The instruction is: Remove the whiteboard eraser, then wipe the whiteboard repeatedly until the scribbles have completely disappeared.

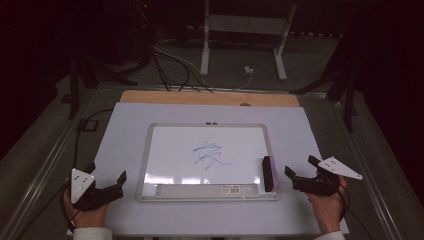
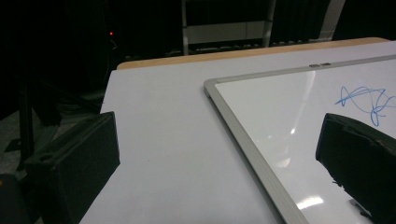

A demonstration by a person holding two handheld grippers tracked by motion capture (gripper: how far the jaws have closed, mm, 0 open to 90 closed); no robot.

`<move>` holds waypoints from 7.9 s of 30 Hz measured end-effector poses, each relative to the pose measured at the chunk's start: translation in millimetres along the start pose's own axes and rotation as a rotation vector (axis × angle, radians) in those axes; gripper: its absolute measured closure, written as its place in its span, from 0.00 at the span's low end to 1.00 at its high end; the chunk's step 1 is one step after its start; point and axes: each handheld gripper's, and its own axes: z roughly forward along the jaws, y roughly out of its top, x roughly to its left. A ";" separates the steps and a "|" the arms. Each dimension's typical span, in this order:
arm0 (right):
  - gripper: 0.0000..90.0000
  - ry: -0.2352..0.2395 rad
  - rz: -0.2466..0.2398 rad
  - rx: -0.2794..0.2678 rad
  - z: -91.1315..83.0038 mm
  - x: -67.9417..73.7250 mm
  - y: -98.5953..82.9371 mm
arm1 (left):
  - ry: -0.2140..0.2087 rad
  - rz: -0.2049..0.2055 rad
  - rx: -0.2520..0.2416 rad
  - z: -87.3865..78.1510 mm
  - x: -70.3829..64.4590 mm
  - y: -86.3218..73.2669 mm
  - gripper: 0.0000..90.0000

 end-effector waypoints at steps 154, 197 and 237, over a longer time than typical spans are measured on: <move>0.43 0.000 -0.061 0.394 169.7 98.6 24.3 | 0.012 0.001 0.009 2.9 1.9 -4.0 0.01; 0.46 0.123 -0.059 0.405 174.7 138.7 24.8 | 0.018 0.003 0.017 4.2 1.0 -4.5 0.01; 0.46 0.232 -0.139 0.444 179.6 179.9 25.5 | 0.034 -0.016 0.014 4.2 3.7 -5.6 0.01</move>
